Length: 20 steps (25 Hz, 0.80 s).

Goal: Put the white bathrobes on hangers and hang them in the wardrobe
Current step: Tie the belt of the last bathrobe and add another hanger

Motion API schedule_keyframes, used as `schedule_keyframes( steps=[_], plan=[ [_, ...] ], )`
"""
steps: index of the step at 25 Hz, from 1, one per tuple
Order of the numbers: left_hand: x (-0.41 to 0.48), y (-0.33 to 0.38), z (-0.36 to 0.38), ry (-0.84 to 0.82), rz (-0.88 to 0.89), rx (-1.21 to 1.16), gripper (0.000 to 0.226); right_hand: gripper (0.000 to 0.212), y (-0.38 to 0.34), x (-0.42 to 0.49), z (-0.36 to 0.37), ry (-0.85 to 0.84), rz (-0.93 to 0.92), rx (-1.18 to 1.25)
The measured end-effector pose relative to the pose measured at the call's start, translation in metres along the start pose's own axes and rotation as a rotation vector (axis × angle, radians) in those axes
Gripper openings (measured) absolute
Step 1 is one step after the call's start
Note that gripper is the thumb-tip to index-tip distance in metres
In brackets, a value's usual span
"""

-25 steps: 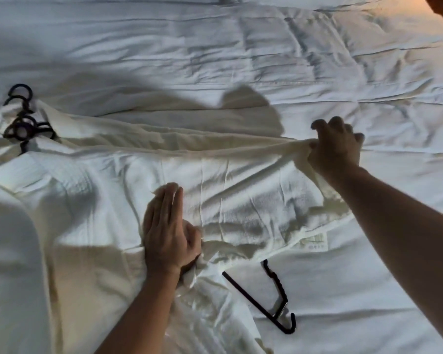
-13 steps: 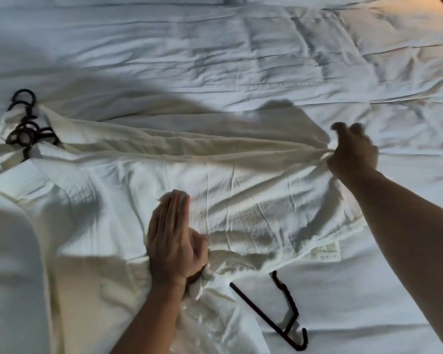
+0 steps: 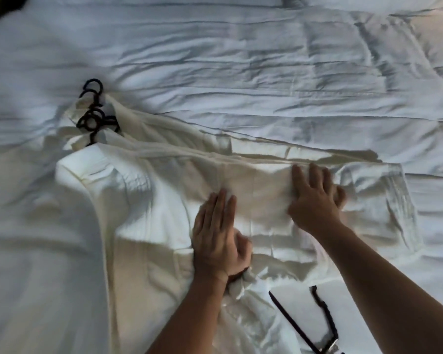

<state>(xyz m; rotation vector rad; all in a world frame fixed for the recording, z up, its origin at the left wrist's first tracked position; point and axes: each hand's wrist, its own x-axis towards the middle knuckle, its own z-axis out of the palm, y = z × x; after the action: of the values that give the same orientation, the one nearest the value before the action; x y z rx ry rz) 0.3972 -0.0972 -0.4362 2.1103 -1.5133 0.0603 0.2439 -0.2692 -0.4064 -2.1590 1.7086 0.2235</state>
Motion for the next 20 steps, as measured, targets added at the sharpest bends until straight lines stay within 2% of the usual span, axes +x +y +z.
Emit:
schedule_keyframes(
  steps=[2, 5, 7, 9, 11, 12, 14, 16, 17, 18, 20],
  plan=[
    [-0.003, -0.001, -0.004, -0.014, -0.021, -0.054, 0.087, 0.077, -0.029, -0.003, -0.019, -0.041, 0.017, 0.131],
    [-0.001, 0.003, -0.007, -0.042, -0.06, -0.084, 0.085, 0.056, -0.08, -0.013, -0.027, -0.024, -0.25, 0.39],
    [0.001, 0.003, -0.013, -0.048, -0.077, -0.123, 0.078, 0.043, -0.126, -0.011, -0.02, -0.143, -0.353, 0.63],
    [0.004, 0.0, -0.024, -0.012, -0.124, -0.307, 0.057, 0.03, -0.161, 0.002, -0.009, -0.187, -0.311, 0.801],
    [0.008, -0.007, -0.051, 0.113, -0.282, -0.629, 0.034, 0.015, -0.177, 0.019, 0.007, -0.174, -0.155, 0.97],
    [0.012, -0.012, -0.068, 0.174, -0.369, -0.719, 0.03, 0.011, -0.179, 0.023, 0.018, -0.159, -0.083, 1.035],
    [0.026, -0.036, -0.102, 0.311, -0.458, -0.711, 0.032, 0.026, -0.185, 0.029, 0.044, 0.006, -0.038, 0.882],
    [0.051, -0.076, -0.132, 0.385, -0.593, -0.537, 0.04, 0.032, -0.194, 0.032, 0.064, 0.227, -0.064, 0.532],
    [0.065, -0.1, -0.138, 0.294, -0.714, -0.451, 0.046, 0.034, -0.2, 0.031, 0.069, 0.309, -0.076, 0.399],
    [0.08, -0.126, -0.139, 0.132, -0.855, -0.427, 0.049, 0.035, -0.205, 0.03, 0.071, 0.353, -0.08, 0.315],
    [0.103, -0.163, -0.131, -0.185, -1.061, -0.609, 0.04, 0.037, -0.208, 0.035, 0.076, 0.397, -0.092, 0.221]
  ],
)
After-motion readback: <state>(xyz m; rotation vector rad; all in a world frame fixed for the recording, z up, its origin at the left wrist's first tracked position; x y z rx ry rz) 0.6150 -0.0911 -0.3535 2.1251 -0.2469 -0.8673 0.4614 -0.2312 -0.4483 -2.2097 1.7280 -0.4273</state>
